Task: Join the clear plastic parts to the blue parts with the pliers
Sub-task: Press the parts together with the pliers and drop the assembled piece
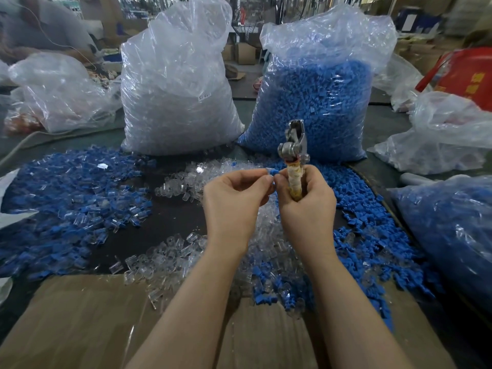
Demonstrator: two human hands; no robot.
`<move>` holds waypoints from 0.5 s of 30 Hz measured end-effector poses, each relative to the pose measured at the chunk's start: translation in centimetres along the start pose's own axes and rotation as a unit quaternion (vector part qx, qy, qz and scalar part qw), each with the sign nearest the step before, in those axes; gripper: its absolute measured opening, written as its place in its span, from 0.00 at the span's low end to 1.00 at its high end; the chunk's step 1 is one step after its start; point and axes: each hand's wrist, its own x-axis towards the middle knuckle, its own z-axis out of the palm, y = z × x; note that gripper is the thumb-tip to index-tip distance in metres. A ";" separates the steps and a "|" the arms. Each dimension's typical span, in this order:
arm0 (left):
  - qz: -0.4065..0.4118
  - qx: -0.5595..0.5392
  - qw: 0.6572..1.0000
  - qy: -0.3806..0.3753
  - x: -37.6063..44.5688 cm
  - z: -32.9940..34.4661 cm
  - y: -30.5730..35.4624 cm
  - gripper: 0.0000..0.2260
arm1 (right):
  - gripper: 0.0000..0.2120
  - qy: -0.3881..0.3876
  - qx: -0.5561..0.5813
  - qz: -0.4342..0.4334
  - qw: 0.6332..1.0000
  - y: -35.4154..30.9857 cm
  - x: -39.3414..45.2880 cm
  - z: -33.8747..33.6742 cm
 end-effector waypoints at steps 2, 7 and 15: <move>0.024 0.021 0.999 0.001 -0.1 0.1 -0.1 0.06 | 0.05 0.005 0.003 0.004 1.000 0.0 0.0 0.1; 0.064 0.063 0.996 0.011 0.0 0.0 -0.4 0.08 | 0.04 -0.010 -0.005 0.010 1.000 0.1 0.2 0.1; 0.106 0.119 0.987 0.034 0.1 -0.2 -0.8 0.09 | 0.01 -0.053 0.001 0.015 0.999 0.2 0.3 0.0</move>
